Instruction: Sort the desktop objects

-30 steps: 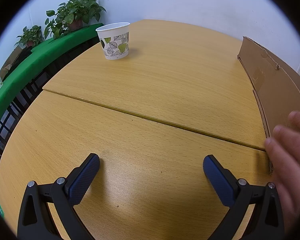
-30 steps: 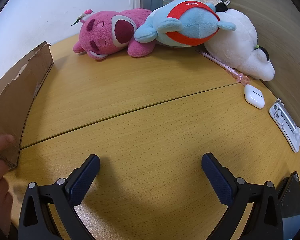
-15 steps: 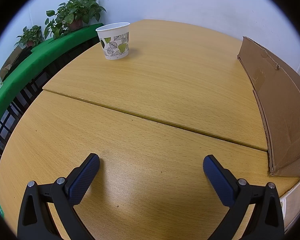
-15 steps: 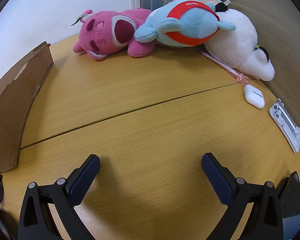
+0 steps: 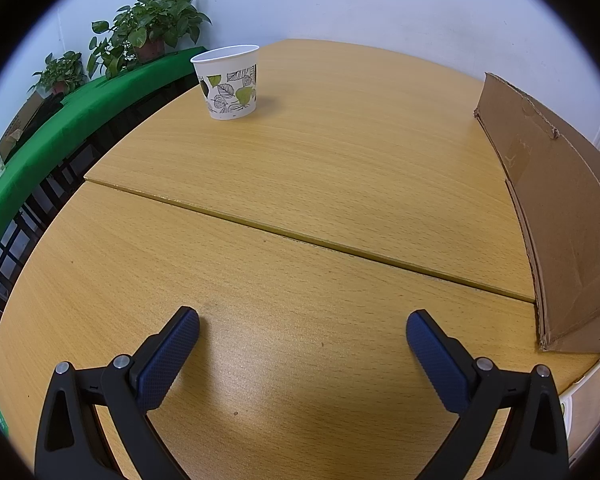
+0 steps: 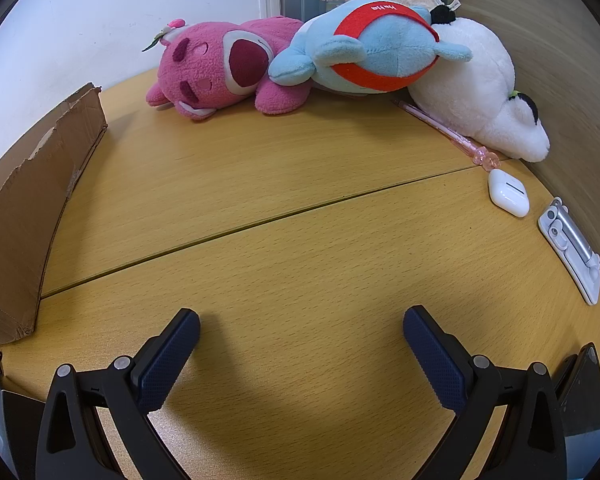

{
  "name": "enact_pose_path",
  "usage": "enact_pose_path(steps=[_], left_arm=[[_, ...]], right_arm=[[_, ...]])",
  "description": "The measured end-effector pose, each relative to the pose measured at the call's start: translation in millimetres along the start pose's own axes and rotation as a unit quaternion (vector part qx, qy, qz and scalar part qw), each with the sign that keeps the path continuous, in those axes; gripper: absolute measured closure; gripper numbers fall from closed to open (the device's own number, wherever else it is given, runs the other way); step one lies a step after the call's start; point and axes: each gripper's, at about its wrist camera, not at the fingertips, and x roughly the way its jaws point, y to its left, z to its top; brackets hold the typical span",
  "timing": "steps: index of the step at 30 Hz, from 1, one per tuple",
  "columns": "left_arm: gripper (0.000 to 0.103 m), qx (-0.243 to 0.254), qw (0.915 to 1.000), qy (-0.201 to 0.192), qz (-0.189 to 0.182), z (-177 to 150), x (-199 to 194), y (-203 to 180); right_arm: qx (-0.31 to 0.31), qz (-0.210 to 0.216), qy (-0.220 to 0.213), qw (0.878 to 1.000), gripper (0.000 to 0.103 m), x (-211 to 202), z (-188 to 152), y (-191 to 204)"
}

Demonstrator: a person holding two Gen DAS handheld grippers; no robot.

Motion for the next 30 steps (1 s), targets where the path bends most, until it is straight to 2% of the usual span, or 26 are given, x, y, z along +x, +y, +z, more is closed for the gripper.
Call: enact_pose_path(steps=[9,13,15,18,20,21,23,25,27,30], left_arm=[[0.0,-0.001,1.0,0.0,0.0,-2,-1,0],[0.0,0.012,0.9998,0.012,-0.012,-17,-14,-8],[0.0,0.026,0.9995,-0.004,-0.02,-27,-34,-16],[0.0,0.035,0.9968,-0.055,-0.047,-36,-82,-31],[0.0,0.036,0.9924,-0.083,-0.084,-42,-116,-41],[0.0,0.039,0.9896,-0.092,-0.103,-43,-130,-47],[0.0,0.046,0.9824,-0.104,-0.149,-47,-156,-61],[0.0,0.058,0.9765,-0.096,-0.184,-51,-172,-78],[0.0,0.075,0.9691,-0.083,-0.22,-58,-182,-95],[0.0,0.093,0.9596,-0.071,-0.256,-73,-191,-121]], right_arm=[[0.005,-0.004,0.0,1.0,0.0,0,0,0],[0.011,-0.008,0.0,1.0,0.0,1,1,1],[0.003,-0.002,0.005,1.0,0.0,-3,-2,2],[-0.012,-0.001,0.025,1.0,0.0,-12,-7,12],[-0.053,0.022,-0.039,0.998,0.0,-50,-19,36],[-0.067,0.03,-0.056,0.996,0.0,-62,-23,44],[-0.099,0.074,-0.096,0.988,0.0,-101,-33,70],[-0.118,0.154,-0.126,0.973,0.0,-143,-43,95],[-0.146,0.204,-0.136,0.958,0.0,-173,-53,116],[-0.188,0.241,-0.145,0.941,0.0,-207,-71,148]])
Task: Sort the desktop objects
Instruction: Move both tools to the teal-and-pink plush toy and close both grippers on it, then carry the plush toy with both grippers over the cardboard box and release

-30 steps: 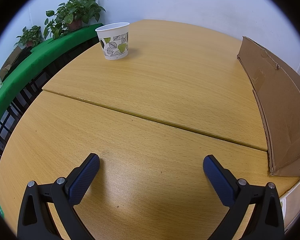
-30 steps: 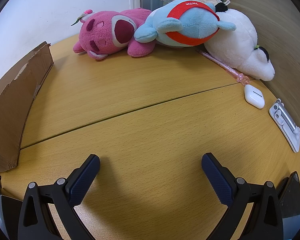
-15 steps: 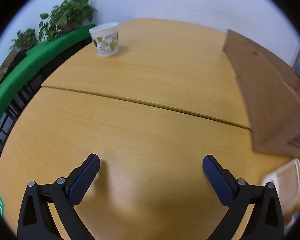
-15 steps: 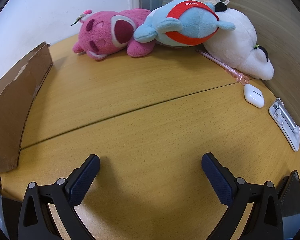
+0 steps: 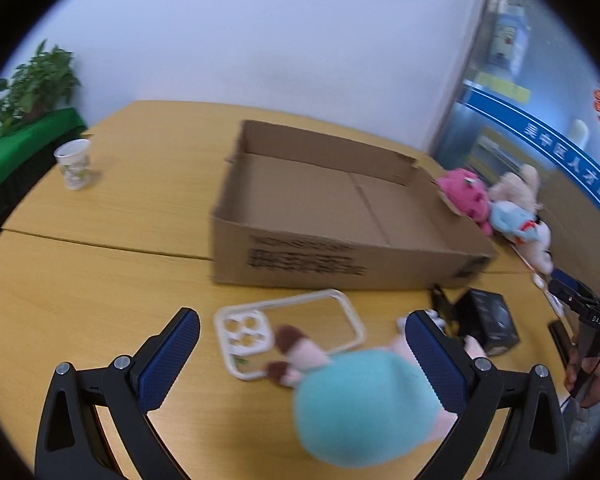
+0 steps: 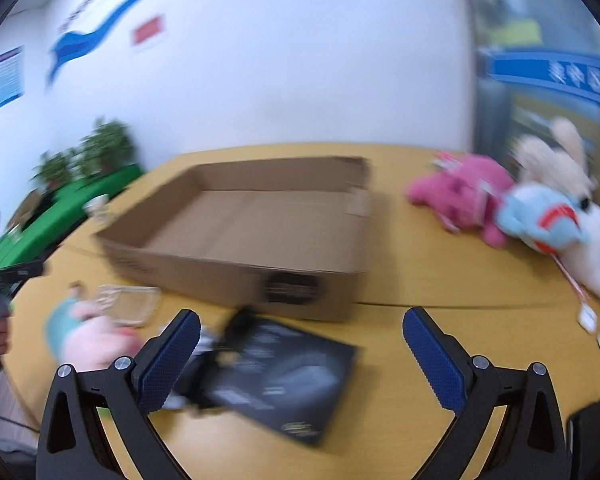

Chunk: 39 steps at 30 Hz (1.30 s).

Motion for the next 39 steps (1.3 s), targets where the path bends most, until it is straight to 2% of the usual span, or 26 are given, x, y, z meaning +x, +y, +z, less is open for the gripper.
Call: enact_pose_path(steps=[2,6,9,12,14,15,17,18,21,26,27,30,32,36,39], left_arm=[[0.0,0.003,0.9998,0.01,-0.015,-6,9,-15],[0.0,0.011,0.9988,0.031,-0.037,-20,25,-32],[0.0,0.009,0.9976,0.046,-0.052,-28,33,-32],[0.0,-0.014,0.9961,0.061,-0.062,-34,39,-21],[0.0,-0.035,0.9945,0.07,-0.069,-37,43,-11],[0.0,-0.043,0.9939,0.075,-0.069,-38,45,-7],[0.0,-0.064,0.9915,0.081,-0.079,-40,48,1],[0.0,-0.072,0.9902,0.083,-0.087,-41,49,4],[0.0,-0.075,0.9882,0.093,-0.096,-41,53,10],[0.001,-0.072,0.9867,0.094,-0.111,-43,57,9],[0.003,-0.076,0.987,0.09,-0.11,-44,57,8],[0.008,-0.068,0.989,0.085,-0.101,-44,53,2],[0.01,-0.065,0.9893,0.086,-0.099,-43,51,0],[0.015,-0.054,0.9901,0.077,-0.104,-38,42,-5],[0.015,-0.04,0.9921,0.051,-0.107,-23,29,-13]], right_arm=[[-0.013,0.041,0.002,0.999,0.0,-4,-4,28],[-0.031,0.124,0.039,0.991,0.0,8,-21,75],[-0.048,0.161,0.072,0.983,0.0,25,-35,102],[-0.061,0.186,0.112,0.974,0.002,46,-50,122],[-0.079,0.18,0.135,0.971,0.006,60,-58,137],[-0.084,0.179,0.146,0.969,0.013,70,-62,144],[-0.076,0.224,0.16,0.958,0.023,79,-66,156],[-0.079,0.233,0.161,0.956,0.027,79,-67,159],[-0.108,0.244,0.156,0.951,0.027,76,-69,170],[-0.079,0.255,0.176,0.947,0.027,89,-80,157],[-0.089,0.252,0.175,0.948,0.03,85,-80,157],[-0.131,0.228,0.17,0.95,0.032,79,-85,168],[-0.126,0.231,0.167,0.95,0.035,78,-84,164],[-0.124,0.231,0.148,0.953,0.039,70,-79,161],[-0.133,0.229,0.119,0.957,0.039,54,-66,159]])
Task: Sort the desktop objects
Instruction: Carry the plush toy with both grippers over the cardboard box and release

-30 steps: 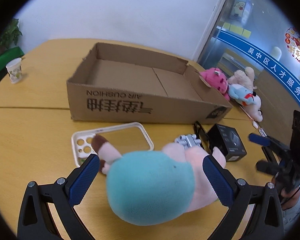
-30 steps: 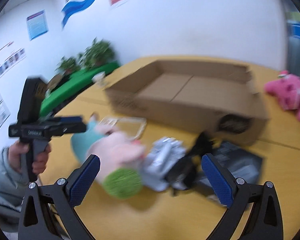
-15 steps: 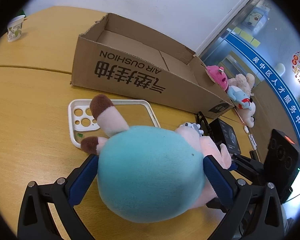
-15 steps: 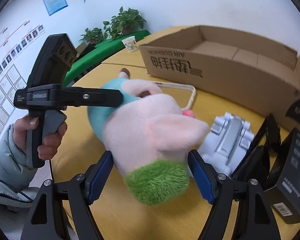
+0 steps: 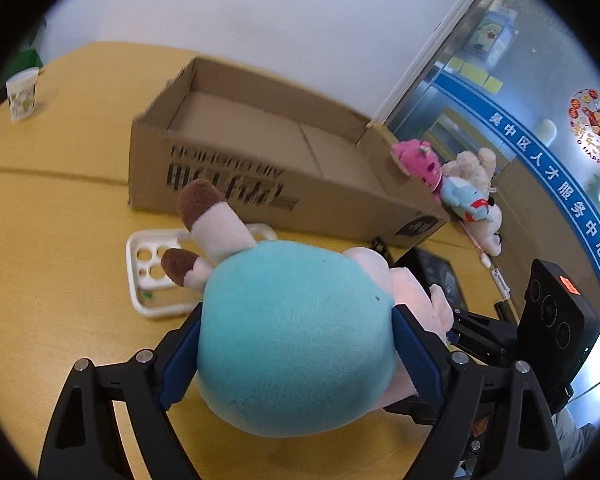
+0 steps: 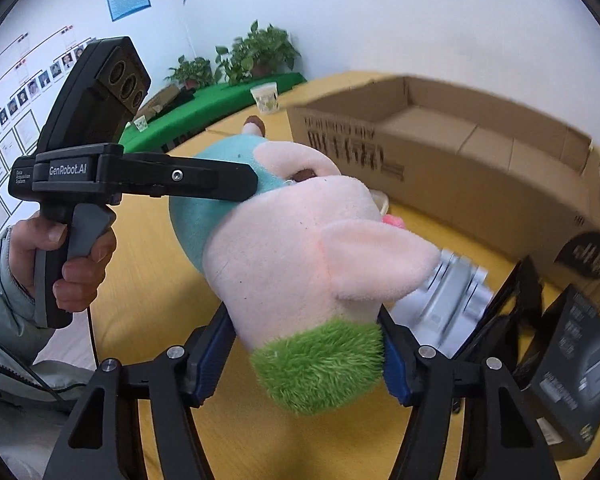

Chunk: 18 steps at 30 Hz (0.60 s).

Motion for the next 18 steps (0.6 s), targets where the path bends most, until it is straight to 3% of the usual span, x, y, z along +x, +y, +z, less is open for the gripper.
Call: enact_pose_path(steps=[5,13,18], left_arm=[[0.015,0.054,0.9967,-0.061,0.0,47,-21,-31],[0.015,0.125,0.9805,-0.151,-0.013,136,-49,-69],[0.015,0.153,0.9702,-0.188,-0.012,184,-62,-87]], right_arm=[[-0.036,-0.031,-0.052,0.998,0.039,-37,41,-9],[-0.101,-0.083,-0.121,0.984,0.039,-95,129,-37],[-0.114,-0.095,-0.147,0.978,0.039,-102,185,-56]])
